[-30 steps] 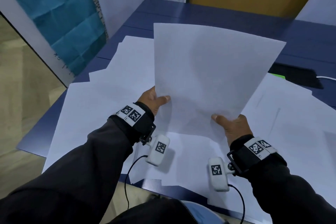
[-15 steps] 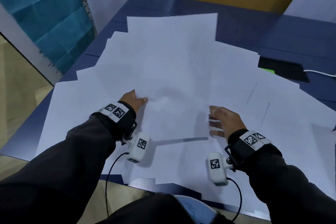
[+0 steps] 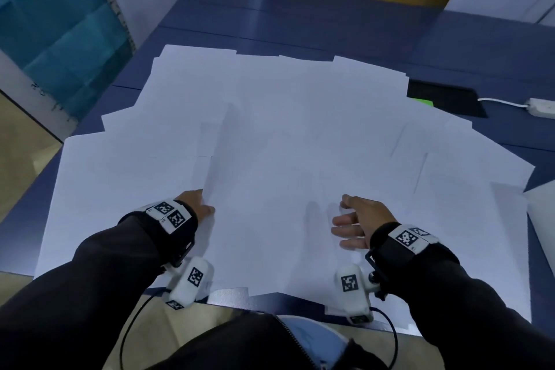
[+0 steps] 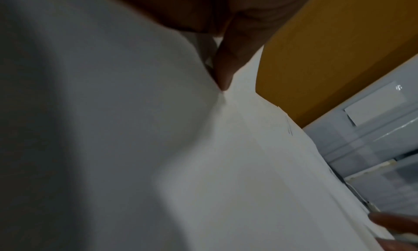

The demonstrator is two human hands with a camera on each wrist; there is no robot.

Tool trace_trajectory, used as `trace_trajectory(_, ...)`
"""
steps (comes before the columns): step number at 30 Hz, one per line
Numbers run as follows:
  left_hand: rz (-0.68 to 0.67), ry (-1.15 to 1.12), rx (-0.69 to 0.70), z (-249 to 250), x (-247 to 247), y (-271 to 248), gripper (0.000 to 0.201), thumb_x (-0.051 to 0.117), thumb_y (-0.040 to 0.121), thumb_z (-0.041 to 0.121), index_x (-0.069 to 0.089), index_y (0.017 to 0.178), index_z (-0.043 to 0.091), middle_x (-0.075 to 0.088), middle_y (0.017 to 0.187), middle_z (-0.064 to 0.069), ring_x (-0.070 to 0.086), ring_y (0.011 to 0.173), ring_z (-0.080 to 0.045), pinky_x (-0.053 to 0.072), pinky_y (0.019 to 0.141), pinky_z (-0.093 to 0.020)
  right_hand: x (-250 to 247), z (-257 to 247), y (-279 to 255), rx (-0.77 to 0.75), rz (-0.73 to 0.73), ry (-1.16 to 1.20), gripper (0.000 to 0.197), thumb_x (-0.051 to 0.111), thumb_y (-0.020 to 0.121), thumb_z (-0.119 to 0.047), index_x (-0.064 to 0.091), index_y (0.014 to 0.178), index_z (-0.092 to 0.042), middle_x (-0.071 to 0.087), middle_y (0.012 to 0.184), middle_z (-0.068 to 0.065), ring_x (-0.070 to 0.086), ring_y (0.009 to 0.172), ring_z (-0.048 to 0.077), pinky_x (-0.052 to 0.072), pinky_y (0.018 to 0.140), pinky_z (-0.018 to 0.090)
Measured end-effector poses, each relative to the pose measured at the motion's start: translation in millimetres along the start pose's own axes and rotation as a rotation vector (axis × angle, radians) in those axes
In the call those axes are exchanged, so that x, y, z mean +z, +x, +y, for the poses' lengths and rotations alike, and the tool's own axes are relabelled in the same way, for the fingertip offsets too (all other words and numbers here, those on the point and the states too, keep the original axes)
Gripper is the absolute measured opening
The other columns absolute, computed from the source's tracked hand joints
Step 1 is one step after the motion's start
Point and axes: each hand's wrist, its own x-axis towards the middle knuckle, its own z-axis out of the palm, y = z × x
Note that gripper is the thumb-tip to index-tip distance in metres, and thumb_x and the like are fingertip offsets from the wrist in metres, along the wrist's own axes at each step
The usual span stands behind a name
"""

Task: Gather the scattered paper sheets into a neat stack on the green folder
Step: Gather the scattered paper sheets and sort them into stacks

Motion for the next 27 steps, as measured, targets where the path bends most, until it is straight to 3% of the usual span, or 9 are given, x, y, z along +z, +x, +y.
trace_trajectory(7,-0.004,-0.057,0.017,1.5,6.5,-1.3,0.04,0.052,0.094,0.019,0.046,0.131,0.004,0.053,0.131,-0.016,0.05,0.119,-0.03,0.038,0.094,-0.029,19.5,-1.2,1.5,0.048,-0.052,0.065,0.027,0.06,0.087,-0.036,0.062,0.091,-0.009,0.069,0.071,0.011,0.067,0.058,0.027,0.055,0.059,0.034)
trace_trajectory(9,-0.008,-0.065,0.014,1.3,5.8,-1.9,0.041,0.052,0.094,0.019,0.046,0.131,0.004,0.053,0.131,-0.016,0.05,0.119,-0.031,0.038,0.095,-0.029,27.0,-2.8,1.8,0.049,-0.03,0.047,0.024,0.062,0.085,-0.032,0.06,0.08,-0.009,0.06,0.057,0.006,0.056,0.043,0.022,0.048,0.049,0.027)
trace_trajectory(12,-0.024,-0.085,0.012,0.5,4.6,-2.8,0.04,0.052,0.094,0.019,0.046,0.131,0.004,0.053,0.131,-0.016,0.051,0.119,-0.031,0.038,0.095,-0.03,32.5,-9.6,4.3,0.052,0.017,-0.067,0.028,0.067,0.079,-0.034,0.053,0.073,-0.01,0.041,0.05,0.004,0.039,0.039,0.02,0.036,0.046,0.024)
trace_trajectory(14,-0.029,-0.082,0.011,1.1,3.5,-4.0,0.04,0.051,0.094,0.02,0.046,0.131,0.004,0.053,0.131,-0.015,0.051,0.119,-0.031,0.039,0.096,-0.03,36.4,-15.7,8.4,0.064,-0.003,-0.131,0.039,0.069,0.075,-0.044,0.049,0.071,-0.011,0.043,0.057,0.007,0.043,0.047,0.022,0.036,0.052,0.028)
trace_trajectory(15,-0.032,-0.076,0.011,1.5,3.1,-4.6,0.04,0.051,0.094,0.02,0.045,0.131,0.004,0.053,0.131,-0.015,0.051,0.119,-0.031,0.039,0.095,-0.03,40.4,-18.8,9.4,0.065,-0.033,-0.178,0.042,0.069,0.073,-0.05,0.053,0.079,-0.012,0.052,0.071,0.01,0.051,0.061,0.025,0.041,0.061,0.031)
trace_trajectory(17,-0.037,-0.057,0.013,3.0,2.0,-6.5,0.041,0.05,0.095,0.021,0.044,0.131,0.005,0.053,0.131,-0.015,0.051,0.118,-0.03,0.038,0.092,-0.029,51.3,-23.0,11.2,0.039,-0.09,-0.288,0.066,0.066,0.073,-0.057,0.055,0.117,-0.01,0.057,0.118,0.016,0.054,0.106,0.031,0.041,0.089,0.037)
trace_trajectory(19,-0.037,-0.052,0.015,3.5,1.4,-7.8,0.04,0.049,0.095,0.021,0.044,0.131,0.005,0.053,0.131,-0.015,0.051,0.113,-0.029,0.037,0.087,-0.027,65.7,-27.9,6.6,0.013,-0.134,-0.33,0.089,0.066,0.075,-0.056,0.034,0.142,-0.009,0.045,0.141,0.015,0.045,0.126,0.03,0.034,0.099,0.035)
trace_trajectory(22,-0.039,-0.051,0.01,3.3,2.0,-8.8,0.04,0.048,0.095,0.02,0.043,0.132,0.005,0.052,0.131,-0.015,0.051,0.116,-0.029,0.038,0.092,-0.029,79.8,-28.4,5.3,-0.065,-0.131,-0.387,0.093,0.066,0.08,-0.048,0.019,0.145,0.0,0.049,0.132,0.018,0.05,0.119,0.03,0.038,0.092,0.032)
trace_trajectory(27,-0.054,-0.055,0.008,1.4,0.2,-6.0,0.044,0.048,0.096,0.023,0.04,0.135,0.005,0.049,0.135,-0.015,0.047,0.123,-0.029,0.037,0.096,-0.028,65.9,-23.2,2.4,-0.182,-0.01,-0.36,0.059,0.062,0.089,-0.027,0.039,0.134,0.003,0.053,0.116,0.012,0.053,0.112,0.031,0.032,0.08,0.024)
